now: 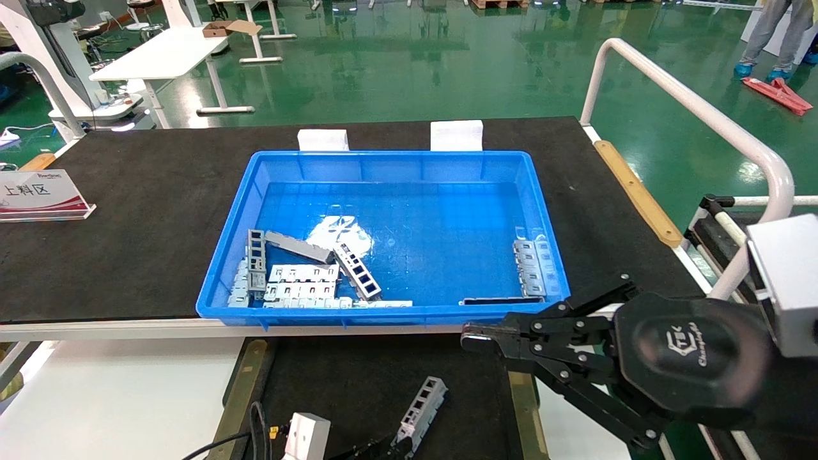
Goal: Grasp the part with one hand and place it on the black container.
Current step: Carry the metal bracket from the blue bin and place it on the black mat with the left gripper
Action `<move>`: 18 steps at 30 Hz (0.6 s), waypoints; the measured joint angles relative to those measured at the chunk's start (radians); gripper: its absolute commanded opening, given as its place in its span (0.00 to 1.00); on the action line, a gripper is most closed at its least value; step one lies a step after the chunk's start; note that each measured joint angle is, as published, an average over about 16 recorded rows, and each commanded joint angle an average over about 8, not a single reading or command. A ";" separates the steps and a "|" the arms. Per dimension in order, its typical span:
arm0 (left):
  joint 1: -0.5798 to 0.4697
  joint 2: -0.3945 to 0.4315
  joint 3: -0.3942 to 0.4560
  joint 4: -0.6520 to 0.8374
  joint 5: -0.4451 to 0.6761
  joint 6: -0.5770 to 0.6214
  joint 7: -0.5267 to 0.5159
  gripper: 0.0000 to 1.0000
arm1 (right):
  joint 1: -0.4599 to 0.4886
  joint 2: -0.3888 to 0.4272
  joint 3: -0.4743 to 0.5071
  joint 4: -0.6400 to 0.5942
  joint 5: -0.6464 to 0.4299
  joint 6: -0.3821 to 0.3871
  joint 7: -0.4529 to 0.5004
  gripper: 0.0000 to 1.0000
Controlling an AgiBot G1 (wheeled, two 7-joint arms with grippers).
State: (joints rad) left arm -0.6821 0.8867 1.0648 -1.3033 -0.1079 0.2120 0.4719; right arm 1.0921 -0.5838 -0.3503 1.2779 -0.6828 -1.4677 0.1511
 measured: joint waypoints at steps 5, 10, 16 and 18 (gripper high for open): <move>0.065 0.058 -0.107 0.026 -0.017 -0.036 0.049 0.00 | 0.000 0.000 0.000 0.000 0.000 0.000 0.000 0.00; 0.118 0.126 -0.211 0.058 -0.020 -0.061 0.100 0.00 | 0.000 0.000 0.000 0.000 0.000 0.000 0.000 0.00; 0.160 0.213 -0.314 0.104 -0.013 -0.078 0.155 0.00 | 0.000 0.000 0.000 0.000 0.000 0.000 0.000 0.00; 0.169 0.241 -0.341 0.119 -0.010 -0.080 0.171 0.00 | 0.000 0.000 0.000 0.000 0.000 0.000 0.000 0.00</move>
State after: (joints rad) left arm -0.5135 1.1273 0.7235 -1.1840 -0.1174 0.1315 0.6427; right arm 1.0922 -0.5837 -0.3506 1.2779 -0.6826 -1.4676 0.1510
